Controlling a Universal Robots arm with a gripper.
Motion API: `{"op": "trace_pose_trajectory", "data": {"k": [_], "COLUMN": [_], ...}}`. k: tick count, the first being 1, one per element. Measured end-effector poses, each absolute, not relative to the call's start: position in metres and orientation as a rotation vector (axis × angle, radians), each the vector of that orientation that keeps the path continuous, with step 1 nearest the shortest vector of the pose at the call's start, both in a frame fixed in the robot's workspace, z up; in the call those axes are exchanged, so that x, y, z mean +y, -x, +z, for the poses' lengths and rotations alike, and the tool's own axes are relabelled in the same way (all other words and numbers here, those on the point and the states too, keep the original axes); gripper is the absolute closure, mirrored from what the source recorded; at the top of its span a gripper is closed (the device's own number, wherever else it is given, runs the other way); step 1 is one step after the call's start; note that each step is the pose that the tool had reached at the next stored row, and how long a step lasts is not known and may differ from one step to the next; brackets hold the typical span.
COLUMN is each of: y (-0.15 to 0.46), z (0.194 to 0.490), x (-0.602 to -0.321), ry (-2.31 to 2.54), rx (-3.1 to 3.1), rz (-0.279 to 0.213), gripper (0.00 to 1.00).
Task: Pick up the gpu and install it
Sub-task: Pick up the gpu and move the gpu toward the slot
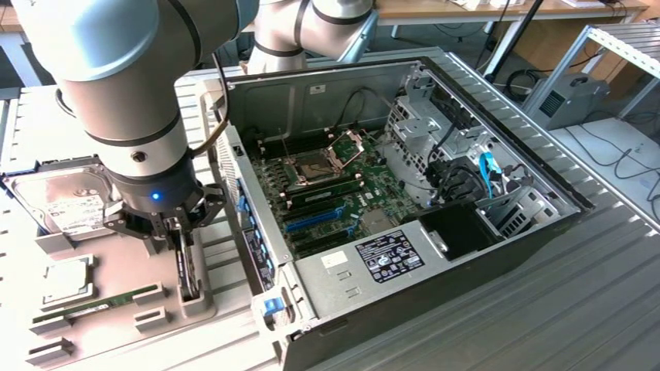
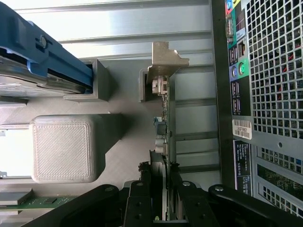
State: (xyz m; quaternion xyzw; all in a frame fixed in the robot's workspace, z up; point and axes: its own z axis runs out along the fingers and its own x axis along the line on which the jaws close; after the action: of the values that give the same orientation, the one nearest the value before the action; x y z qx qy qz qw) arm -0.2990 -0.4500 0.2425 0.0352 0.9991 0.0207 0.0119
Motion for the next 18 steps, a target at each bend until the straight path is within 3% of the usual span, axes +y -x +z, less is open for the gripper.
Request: {"op": "trace_pose_trajectory", "data": {"k": [18], "y": [0.299], "z": [0.2521], "x": [-0.4499], "ry": [-0.11], "rx": [3.115], "rz": [0.064], "gripper": [0.74]}}
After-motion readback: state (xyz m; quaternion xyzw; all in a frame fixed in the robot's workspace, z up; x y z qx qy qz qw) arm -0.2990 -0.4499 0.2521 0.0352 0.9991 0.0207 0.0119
